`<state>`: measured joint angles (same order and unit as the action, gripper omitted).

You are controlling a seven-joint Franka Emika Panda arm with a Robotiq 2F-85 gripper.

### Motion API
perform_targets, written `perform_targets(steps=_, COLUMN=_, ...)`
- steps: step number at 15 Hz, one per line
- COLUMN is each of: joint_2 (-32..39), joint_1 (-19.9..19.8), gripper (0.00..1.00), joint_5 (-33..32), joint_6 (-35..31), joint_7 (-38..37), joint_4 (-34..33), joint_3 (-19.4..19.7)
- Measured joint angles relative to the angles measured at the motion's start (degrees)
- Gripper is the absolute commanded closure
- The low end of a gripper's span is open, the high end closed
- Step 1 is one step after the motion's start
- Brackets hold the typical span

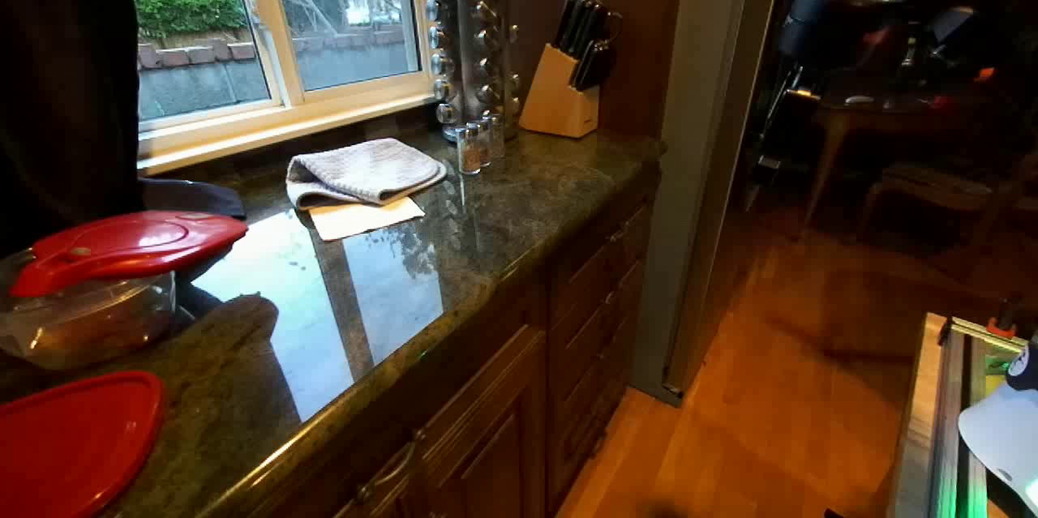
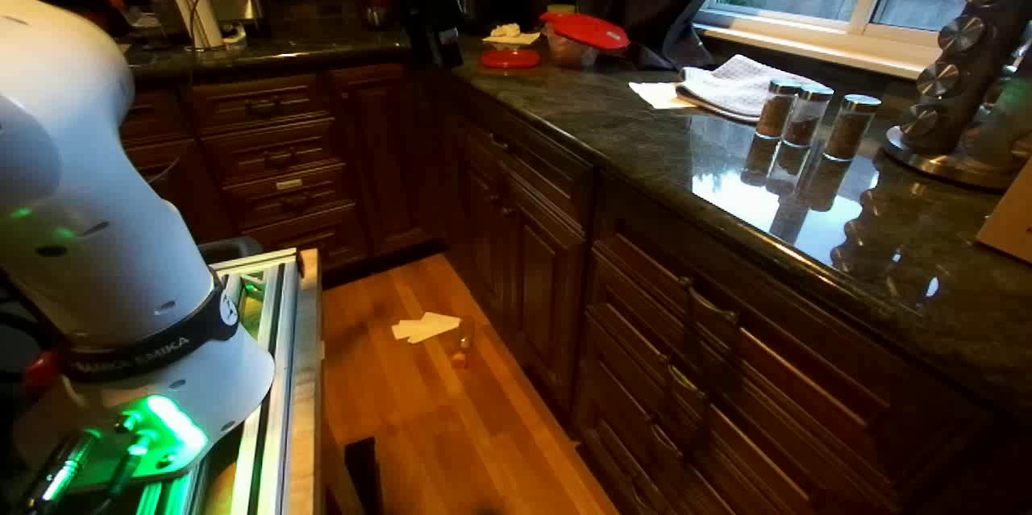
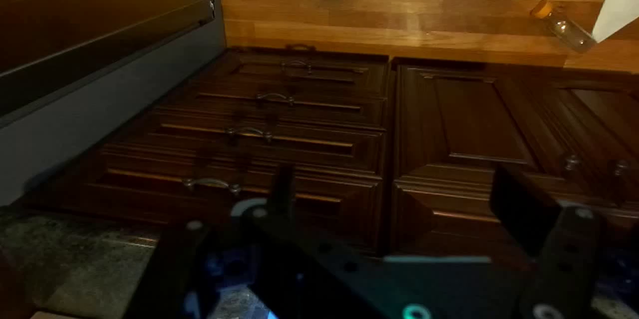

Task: Open the top drawer on the left.

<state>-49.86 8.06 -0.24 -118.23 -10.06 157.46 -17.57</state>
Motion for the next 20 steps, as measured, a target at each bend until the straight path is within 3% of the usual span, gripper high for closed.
perform_targets(steps=20, joint_2=0.53, joint_1=0.45, gripper=0.0, joint_5=-0.1, joint_6=0.23, joint_7=1.96, joint_4=-0.04, joint_3=0.54)
